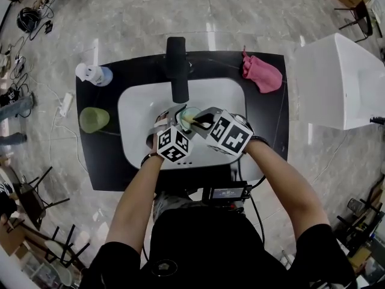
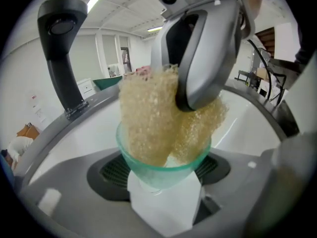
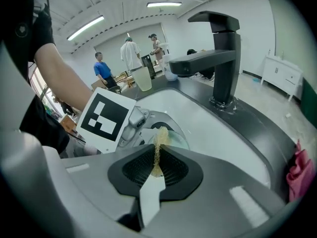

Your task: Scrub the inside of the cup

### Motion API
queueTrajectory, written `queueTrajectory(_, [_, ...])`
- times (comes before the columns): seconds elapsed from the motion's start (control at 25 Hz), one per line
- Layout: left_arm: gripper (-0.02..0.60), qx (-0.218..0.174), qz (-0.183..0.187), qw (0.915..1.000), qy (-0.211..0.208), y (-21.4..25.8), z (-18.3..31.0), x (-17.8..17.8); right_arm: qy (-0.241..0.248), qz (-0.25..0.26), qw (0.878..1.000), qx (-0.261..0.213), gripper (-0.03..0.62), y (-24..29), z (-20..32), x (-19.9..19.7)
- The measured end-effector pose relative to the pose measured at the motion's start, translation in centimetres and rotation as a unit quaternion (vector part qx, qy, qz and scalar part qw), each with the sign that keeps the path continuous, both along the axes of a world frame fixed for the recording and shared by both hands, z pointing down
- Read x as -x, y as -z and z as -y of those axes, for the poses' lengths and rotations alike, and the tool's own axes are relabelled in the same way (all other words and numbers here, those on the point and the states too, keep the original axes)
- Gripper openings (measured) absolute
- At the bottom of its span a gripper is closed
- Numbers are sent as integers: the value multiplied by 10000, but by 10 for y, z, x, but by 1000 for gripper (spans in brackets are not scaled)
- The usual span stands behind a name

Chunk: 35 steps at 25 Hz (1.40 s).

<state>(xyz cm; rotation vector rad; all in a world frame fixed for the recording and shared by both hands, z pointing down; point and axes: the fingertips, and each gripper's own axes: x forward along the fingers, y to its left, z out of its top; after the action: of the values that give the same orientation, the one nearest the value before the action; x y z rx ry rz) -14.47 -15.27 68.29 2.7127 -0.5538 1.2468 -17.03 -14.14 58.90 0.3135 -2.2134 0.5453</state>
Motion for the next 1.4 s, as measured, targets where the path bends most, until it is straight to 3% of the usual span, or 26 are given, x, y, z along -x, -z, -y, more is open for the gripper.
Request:
queueTrajectory(0.36, [370, 211, -105, 9995, 192, -21, 9, 0, -358, -161, 9982, -464, 35, 0, 23, -19])
queueTrajectory(1.2, [373, 563, -351, 9970, 390, -44, 13, -3, -636, -23, 9971, -411, 35, -8, 34, -23])
queueTrajectory(1.4, [416, 671, -521, 9956, 392, -33, 12, -4, -724, 21, 9964, -432, 35, -3, 36, -23])
